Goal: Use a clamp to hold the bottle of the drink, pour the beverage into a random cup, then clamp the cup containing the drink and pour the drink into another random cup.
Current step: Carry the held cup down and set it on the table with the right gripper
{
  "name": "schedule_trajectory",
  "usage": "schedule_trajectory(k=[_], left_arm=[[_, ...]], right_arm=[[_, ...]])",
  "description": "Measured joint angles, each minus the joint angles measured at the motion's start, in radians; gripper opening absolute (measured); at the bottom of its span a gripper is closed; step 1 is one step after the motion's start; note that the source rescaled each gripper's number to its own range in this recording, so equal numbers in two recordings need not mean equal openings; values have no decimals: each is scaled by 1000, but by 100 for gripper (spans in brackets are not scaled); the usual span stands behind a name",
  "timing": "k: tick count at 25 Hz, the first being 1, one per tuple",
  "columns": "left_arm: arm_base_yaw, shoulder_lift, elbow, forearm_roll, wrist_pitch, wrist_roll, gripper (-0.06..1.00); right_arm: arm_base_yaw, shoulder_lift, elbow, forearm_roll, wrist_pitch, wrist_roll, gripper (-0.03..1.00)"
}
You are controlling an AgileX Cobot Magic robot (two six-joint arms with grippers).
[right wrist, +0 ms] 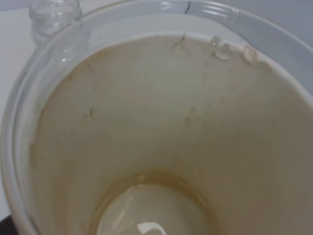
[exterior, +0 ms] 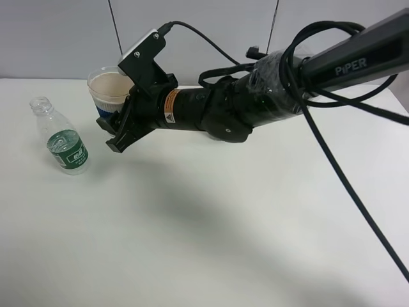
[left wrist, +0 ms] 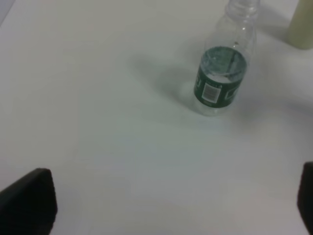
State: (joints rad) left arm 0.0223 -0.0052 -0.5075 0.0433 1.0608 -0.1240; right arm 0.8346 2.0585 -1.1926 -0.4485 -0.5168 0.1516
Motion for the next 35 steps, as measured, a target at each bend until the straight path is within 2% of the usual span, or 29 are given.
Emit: schedule_trajectory(k=[5, 26, 35], left_arm=[[0, 0, 0, 0, 0, 0, 100], [0, 0, 0, 0, 0, 0, 100], [0, 0, 0, 0, -1, 0, 100]], right_arm=[[0, 51, 0, 0, -32, -7, 0], [0, 120, 0, -3, 100, 48, 0], [0, 122, 0, -26, 103, -47, 0]])
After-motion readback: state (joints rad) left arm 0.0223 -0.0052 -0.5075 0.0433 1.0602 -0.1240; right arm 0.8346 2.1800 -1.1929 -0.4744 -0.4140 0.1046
